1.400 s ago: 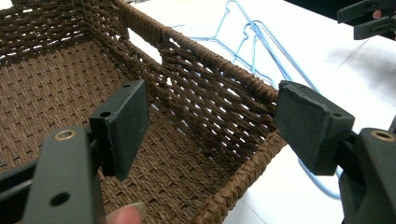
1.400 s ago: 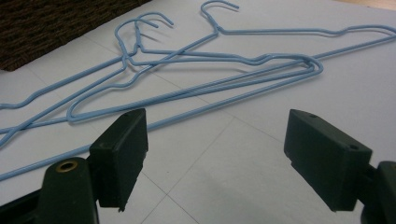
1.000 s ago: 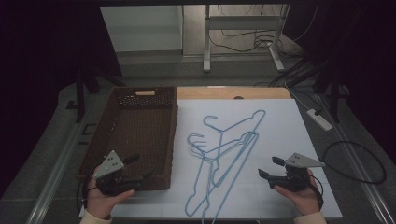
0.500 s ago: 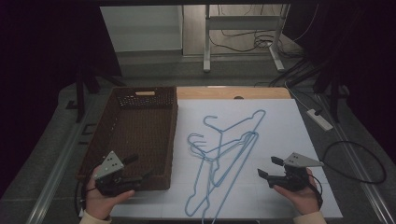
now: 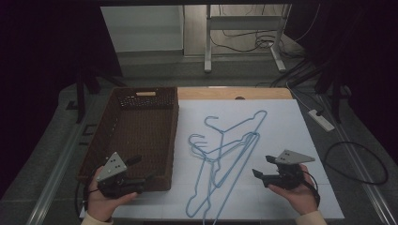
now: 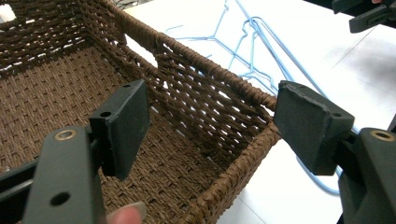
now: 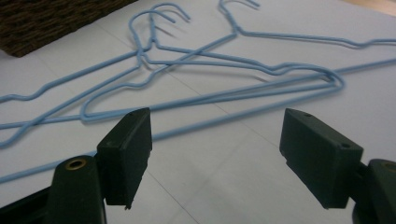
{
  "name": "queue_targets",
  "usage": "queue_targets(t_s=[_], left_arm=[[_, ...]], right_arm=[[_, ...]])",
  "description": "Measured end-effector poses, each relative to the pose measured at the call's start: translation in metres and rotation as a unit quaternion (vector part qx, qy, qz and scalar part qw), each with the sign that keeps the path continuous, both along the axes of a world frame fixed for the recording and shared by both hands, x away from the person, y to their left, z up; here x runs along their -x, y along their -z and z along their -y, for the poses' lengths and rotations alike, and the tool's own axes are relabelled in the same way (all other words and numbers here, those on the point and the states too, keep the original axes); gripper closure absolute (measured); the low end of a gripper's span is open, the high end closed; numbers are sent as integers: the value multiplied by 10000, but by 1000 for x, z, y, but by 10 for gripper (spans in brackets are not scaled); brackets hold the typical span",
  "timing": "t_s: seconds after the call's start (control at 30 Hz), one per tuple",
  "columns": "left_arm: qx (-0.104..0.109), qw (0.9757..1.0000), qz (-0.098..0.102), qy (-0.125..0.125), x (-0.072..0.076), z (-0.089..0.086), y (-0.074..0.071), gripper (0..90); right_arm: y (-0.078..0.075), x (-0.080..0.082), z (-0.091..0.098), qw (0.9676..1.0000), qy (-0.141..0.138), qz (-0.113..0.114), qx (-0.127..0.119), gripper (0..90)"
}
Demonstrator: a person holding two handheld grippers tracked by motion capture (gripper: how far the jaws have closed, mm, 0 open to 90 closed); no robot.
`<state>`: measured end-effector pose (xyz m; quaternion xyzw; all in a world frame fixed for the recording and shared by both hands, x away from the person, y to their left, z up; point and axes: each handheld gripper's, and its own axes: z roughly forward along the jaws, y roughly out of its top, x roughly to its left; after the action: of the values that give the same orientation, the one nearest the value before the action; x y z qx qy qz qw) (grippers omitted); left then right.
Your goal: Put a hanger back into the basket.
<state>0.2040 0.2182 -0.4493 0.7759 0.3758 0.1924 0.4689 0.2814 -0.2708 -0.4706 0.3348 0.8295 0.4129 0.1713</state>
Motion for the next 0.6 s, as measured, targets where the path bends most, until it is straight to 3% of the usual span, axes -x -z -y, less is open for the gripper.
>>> queue_targets(t_s=[0.33,0.6], left_arm=[[8,10000,-5,-11,0,-1,-1,273],[-24,10000,-15,31,0,2,0,274]], right_arm=[[-6,-28,-47,9978,-512,-246,338,296],[-1,-50,-86,9936,-801,-480,629,317]])
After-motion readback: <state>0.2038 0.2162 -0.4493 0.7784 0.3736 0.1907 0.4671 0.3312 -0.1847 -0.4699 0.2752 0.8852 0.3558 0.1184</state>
